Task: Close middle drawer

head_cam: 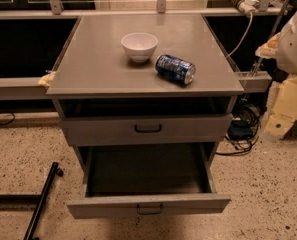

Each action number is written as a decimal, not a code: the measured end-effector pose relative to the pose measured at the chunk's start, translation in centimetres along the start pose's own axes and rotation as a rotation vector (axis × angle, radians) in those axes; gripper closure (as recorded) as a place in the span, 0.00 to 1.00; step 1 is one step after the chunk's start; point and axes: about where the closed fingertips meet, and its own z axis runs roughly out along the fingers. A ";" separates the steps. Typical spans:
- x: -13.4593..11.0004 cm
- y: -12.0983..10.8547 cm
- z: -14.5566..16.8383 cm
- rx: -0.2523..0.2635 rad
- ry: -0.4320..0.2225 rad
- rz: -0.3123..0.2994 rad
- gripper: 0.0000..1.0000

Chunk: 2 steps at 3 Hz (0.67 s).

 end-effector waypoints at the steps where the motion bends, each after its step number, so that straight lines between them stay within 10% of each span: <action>1: 0.0 0.0 0.0 0.000 0.000 0.000 0.00; 2: 0.0 0.0 0.0 0.000 0.000 0.000 0.09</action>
Offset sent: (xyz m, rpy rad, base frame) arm 0.0000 0.0000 0.0000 0.0000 0.0000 0.0000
